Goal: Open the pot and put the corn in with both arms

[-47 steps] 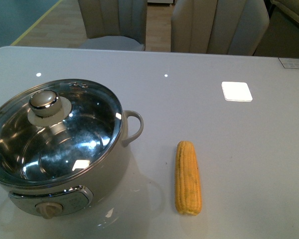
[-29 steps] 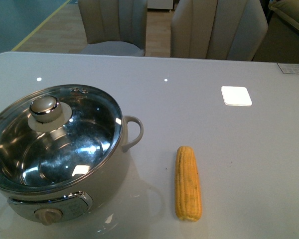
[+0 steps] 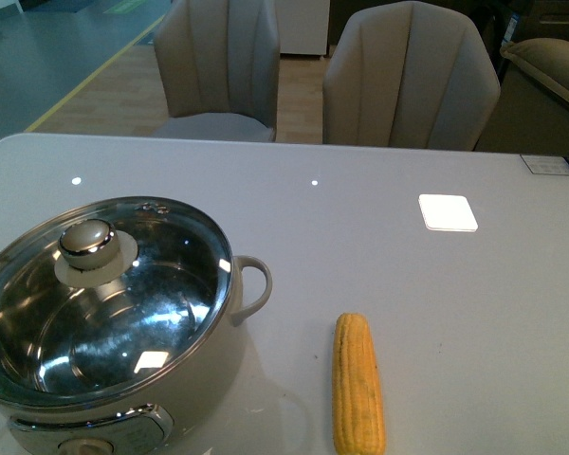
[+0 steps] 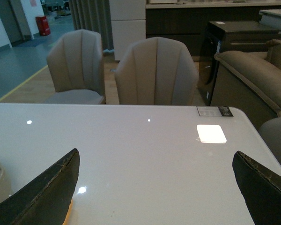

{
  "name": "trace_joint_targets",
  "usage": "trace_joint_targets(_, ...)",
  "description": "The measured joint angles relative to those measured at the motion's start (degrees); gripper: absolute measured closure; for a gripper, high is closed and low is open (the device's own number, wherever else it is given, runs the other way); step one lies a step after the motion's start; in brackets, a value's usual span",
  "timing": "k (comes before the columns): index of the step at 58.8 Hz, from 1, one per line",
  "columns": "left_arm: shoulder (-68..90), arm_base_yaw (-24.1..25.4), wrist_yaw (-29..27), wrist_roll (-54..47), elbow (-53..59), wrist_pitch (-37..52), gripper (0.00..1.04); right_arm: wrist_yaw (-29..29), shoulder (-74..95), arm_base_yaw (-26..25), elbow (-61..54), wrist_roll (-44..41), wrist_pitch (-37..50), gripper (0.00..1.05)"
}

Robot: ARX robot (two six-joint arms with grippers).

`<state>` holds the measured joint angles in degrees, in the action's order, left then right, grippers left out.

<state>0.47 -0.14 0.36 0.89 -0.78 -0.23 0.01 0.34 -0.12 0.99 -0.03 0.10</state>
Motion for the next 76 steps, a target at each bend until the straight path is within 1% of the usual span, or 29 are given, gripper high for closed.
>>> trace_joint_targets(2,1.6,0.7,3.0,2.1,-1.4,-4.2,0.07,0.0,0.0,0.0,0.0,0.0,0.0,0.09)
trace_joint_targets(5,5.5,1.0,5.2,5.7,-3.0,-7.6,0.07,0.0,0.0,0.0,0.0,0.0,0.0,0.09)
trace_joint_targets(8,8.5,0.7,5.7,7.9,-3.3,-7.1,0.07,0.0,0.0,0.0,0.0,0.0,0.0,0.09)
trace_joint_targets(12,13.7,-0.6,5.3,9.4,-3.8,-2.4,0.07,0.0,0.0,0.0,0.0,0.0,0.0,0.09)
trace_joint_targets(20,26.8,-3.7,4.6,9.1,-5.6,12.5,0.07,0.0,0.0,0.0,0.0,0.0,0.0,0.09)
trace_joint_targets(23,34.6,-4.9,4.1,8.3,-6.6,20.9,0.07,0.0,0.0,0.0,0.0,0.0,0.0,0.09)
trace_joint_targets(30,49.9,-6.7,3.6,6.1,-8.4,35.6,0.07,0.0,0.0,0.0,0.0,0.0,0.0,0.09)
trace_joint_targets(36,68.2,-7.8,3.1,2.6,-11.0,50.8,0.07,0.0,0.0,0.0,0.0,0.0,0.0,0.09)
trace_joint_targets(41,80.1,-8.3,3.5,0.9,-13.3,58.1,0.07,0.0,0.0,0.0,0.0,0.0,0.0,0.09)
trace_joint_targets(57,103.8,-8.9,3.7,-1.2,-21.5,68.1,0.07,0.0,0.0,0.0,0.0,0.0,0.0,0.09)
trace_joint_targets(65,109.7,-9.6,3.3,-1.3,-24.9,68.6,0.07,0.0,0.0,0.0,0.0,0.0,0.0,0.09)
trace_joint_targets(76,115.0,-9.8,2.6,-1.4,-26.5,70.0,0.07,0.0,0.0,0.0,0.0,0.0,0.0,0.09)
